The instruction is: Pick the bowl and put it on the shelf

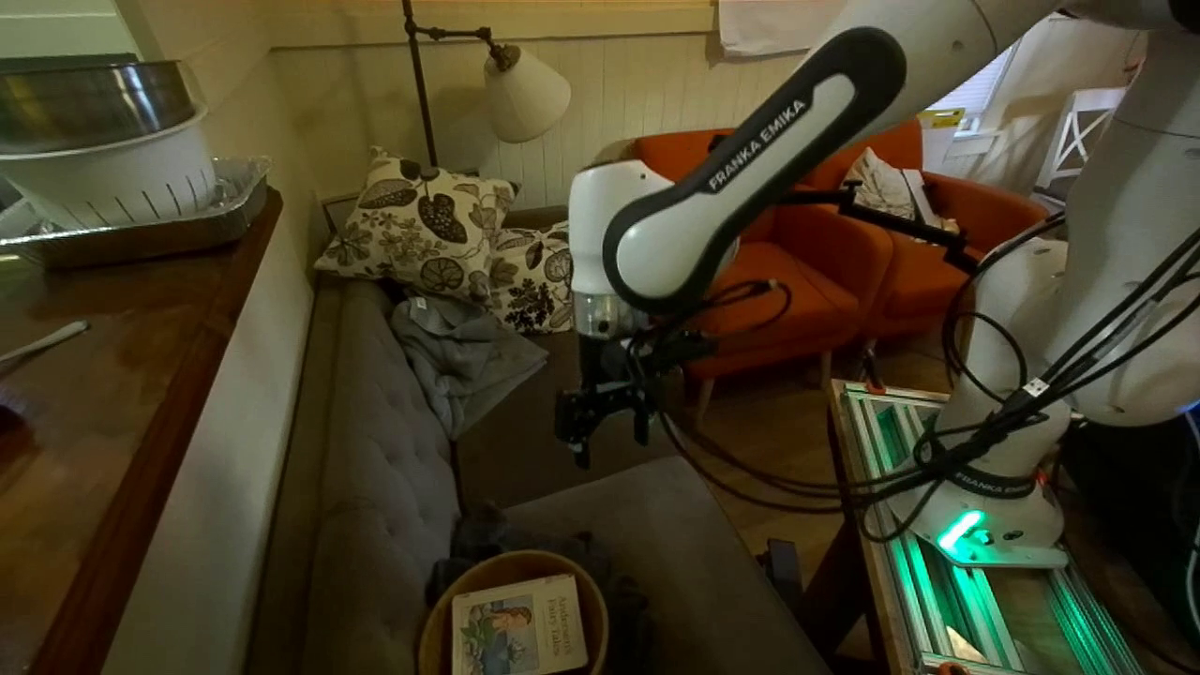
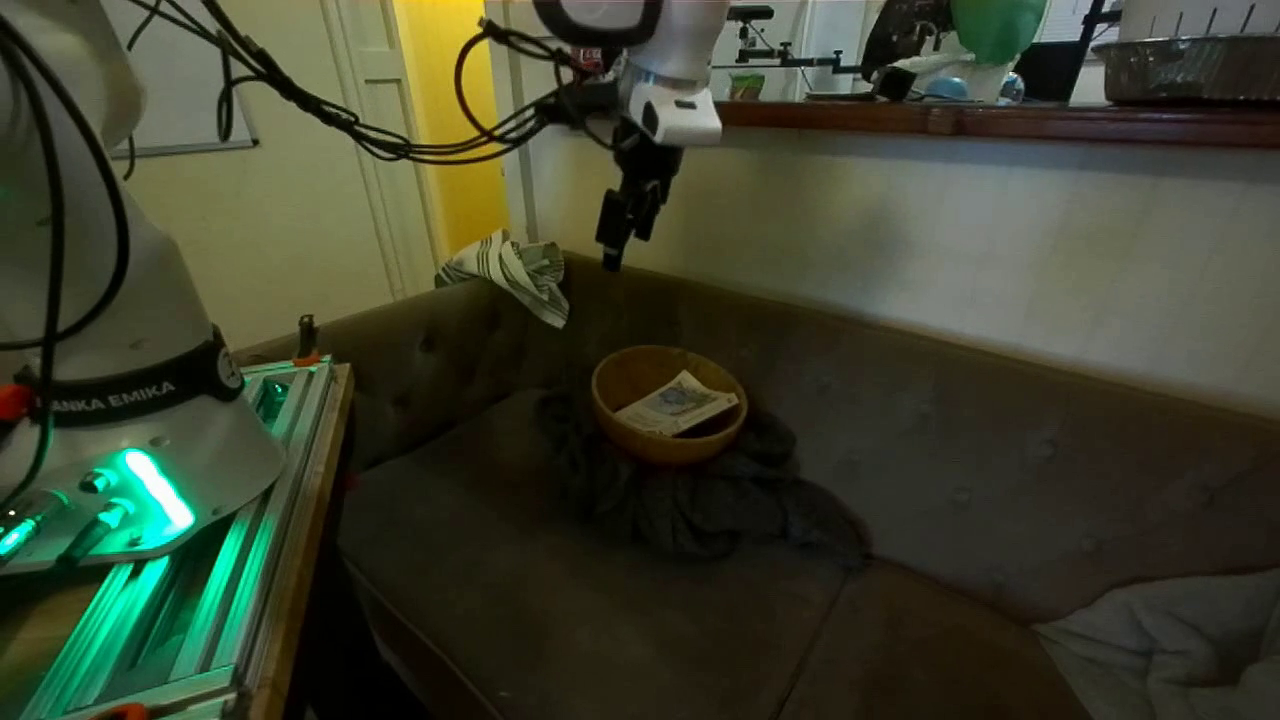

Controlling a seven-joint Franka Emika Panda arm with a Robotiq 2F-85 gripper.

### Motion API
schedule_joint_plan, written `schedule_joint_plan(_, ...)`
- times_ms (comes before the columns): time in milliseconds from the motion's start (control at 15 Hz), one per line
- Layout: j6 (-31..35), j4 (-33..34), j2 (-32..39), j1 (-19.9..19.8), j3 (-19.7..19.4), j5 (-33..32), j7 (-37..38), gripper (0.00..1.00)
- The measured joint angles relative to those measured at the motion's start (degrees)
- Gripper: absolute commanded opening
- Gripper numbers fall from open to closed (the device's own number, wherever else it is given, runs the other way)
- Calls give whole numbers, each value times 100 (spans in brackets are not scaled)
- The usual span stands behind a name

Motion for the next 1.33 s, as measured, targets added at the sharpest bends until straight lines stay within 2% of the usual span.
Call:
schedule_joint_plan(200,884,-363,444,207,203,713,263,100)
schedule_joint_plan(533,1314,-23,1586,227,280,1554,182,100)
schedule_joint_plan(867,1245,1063,3000,167,192,1632,124,100)
schedule_joint_plan(1067,1048,1634,3733,296,119,1513,187,100)
schedule_joint_plan(1333,801,2083,4292,425,86,1404,189,100)
